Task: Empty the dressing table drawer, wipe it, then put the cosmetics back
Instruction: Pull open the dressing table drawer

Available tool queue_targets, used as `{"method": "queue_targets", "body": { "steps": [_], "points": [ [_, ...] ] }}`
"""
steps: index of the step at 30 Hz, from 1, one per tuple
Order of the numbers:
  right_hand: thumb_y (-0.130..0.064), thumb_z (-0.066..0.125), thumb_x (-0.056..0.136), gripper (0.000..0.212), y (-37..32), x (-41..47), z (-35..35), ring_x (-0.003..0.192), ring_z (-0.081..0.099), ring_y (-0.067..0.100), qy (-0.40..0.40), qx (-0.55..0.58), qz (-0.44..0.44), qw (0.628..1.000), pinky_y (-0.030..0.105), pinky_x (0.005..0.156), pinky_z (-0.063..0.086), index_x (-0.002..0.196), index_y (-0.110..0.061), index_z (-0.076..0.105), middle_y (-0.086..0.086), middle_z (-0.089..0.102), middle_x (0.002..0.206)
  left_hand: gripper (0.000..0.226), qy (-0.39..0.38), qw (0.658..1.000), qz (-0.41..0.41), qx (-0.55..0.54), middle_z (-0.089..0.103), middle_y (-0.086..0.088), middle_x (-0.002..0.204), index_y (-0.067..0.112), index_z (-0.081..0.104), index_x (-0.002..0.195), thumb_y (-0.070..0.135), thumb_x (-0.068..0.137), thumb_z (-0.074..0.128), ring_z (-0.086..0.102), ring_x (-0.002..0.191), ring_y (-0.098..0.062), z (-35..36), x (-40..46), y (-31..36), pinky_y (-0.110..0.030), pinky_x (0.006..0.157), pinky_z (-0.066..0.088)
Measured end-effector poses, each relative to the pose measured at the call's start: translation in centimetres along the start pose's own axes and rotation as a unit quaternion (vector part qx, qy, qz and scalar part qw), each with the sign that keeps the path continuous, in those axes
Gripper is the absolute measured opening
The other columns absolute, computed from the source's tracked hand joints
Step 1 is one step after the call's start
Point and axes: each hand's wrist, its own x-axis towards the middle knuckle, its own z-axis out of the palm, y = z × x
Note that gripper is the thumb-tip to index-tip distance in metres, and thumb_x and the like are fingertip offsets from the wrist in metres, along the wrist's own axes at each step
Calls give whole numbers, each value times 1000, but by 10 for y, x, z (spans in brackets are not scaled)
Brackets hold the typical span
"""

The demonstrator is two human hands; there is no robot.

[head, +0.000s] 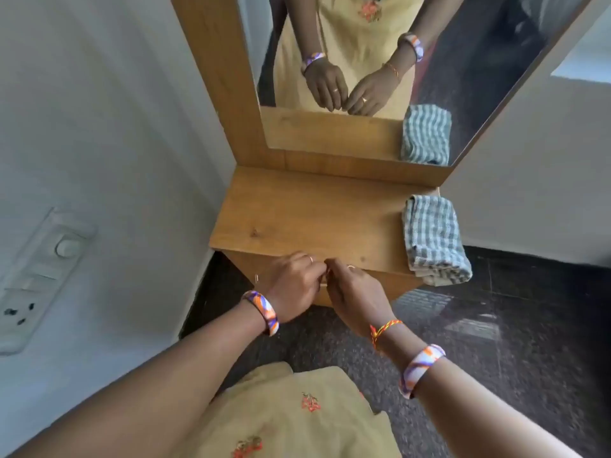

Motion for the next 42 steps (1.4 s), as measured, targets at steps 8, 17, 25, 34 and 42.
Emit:
{"method": "queue_targets", "body": {
  "steps": [8,17,25,34,42],
  "points": [
    [-15,79,53,46,31,1,76,76,70,27,64,-173,-35,982,30,68,57,97,-10,69,6,73,78,28,-25,997,-38,61,72,-4,71,13,73,82,10,56,80,70,63,-21,75,-26,-20,-25,56,56],
    [-6,61,76,48,16,-10,101,125,50,31,99,-102,13,990,39,98,47,124,-8,54,13,59,125,43,-16,994,-91,50,60,-6,128,11,59,123,6,80,59,56,121,-22,90,-48,-8,-29,95,48],
    [-15,47,91,41,-6,-48,93,123,47,27,3,-142,38,989,38,96,47,132,-14,46,9,53,132,36,-7,992,-14,126,50,-6,139,13,58,125,16,90,51,46,129,-22,63,-77,14,-32,99,44],
    [-28,52,90,40,-30,-84,80,109,58,31,-127,-160,66,977,38,92,50,128,-17,55,11,61,120,33,18,997,-45,67,57,0,126,18,59,121,31,91,52,54,115,-19,7,-74,25,-32,89,49],
    [-14,51,93,17,-48,-107,34,63,56,5,-138,105,55,983,21,64,55,86,-7,65,7,65,81,20,-127,985,-96,-69,67,-5,103,12,68,100,24,91,54,60,97,-19,13,-89,23,-28,83,46]
  ]
}}
